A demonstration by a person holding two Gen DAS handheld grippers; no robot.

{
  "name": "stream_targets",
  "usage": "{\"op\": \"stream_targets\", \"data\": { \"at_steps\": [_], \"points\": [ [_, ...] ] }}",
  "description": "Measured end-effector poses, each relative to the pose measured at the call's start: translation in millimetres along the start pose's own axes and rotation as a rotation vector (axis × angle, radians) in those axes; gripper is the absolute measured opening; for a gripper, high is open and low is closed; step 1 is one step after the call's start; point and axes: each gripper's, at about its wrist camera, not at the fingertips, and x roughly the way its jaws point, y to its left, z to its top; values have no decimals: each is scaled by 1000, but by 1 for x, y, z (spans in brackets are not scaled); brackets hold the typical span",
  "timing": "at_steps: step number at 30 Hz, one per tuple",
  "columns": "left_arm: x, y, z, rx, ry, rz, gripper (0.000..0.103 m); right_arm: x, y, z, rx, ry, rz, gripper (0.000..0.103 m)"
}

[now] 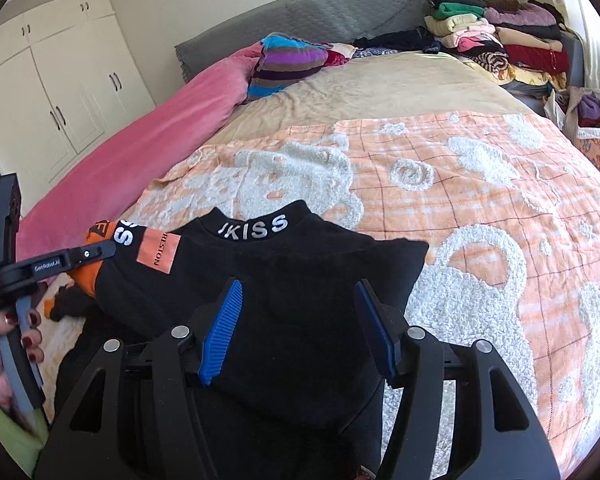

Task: Fold small clothes
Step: 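Carry the held sleeve across the shirt body toward the left gripper, then lower the sleeve onto the shirt back and open the right gripper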

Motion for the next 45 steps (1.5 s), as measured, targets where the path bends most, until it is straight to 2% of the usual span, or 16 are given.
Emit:
{"op": "stream_targets", "data": {
  "at_steps": [6, 12, 15, 19, 23, 26, 30, 33, 36, 39, 40, 44, 45],
  "points": [
    [22, 21, -15, -26, 76, 43, 13, 20, 8, -10, -54, 55, -16, 57],
    [33, 32, -21, -11, 90, 99, 29, 44, 3, -22, -82, 163, -102, 57],
    [28, 34, -21, 2, 69, 120, 34, 50, 0, -28, -75, 201, -119, 57],
    [4, 37, -21, 7, 5, 171, 35, 50, 1, -28, -88, 204, -126, 57],
    [-15, 19, -29, 45, -24, 133, 35, 41, 2, -23, -66, 176, -89, 59],
    [-7, 0, -36, 97, 11, 106, 35, 39, 9, -22, -88, 169, -67, 60],
    [24, -4, -47, 121, 108, 159, 36, 46, 12, -27, -111, 214, -91, 61],
    [30, 0, -53, 112, 120, 157, 39, 50, 10, -28, -98, 232, -83, 64],
    [17, 0, -50, 89, 97, 124, 58, 44, 10, -24, -69, 210, -51, 74],
    [6, 0, -47, 87, 76, 125, 63, 36, 14, -19, -69, 177, -38, 80],
    [3, 0, -45, 79, 74, 123, 70, 33, 15, -16, -71, 166, -38, 82],
    [-14, 2, -40, 70, 43, 137, 81, 21, 20, -8, -66, 125, -24, 83],
    [-17, 3, -39, 69, 38, 141, 85, 18, 22, -6, -68, 108, -21, 87]
  ]
}}
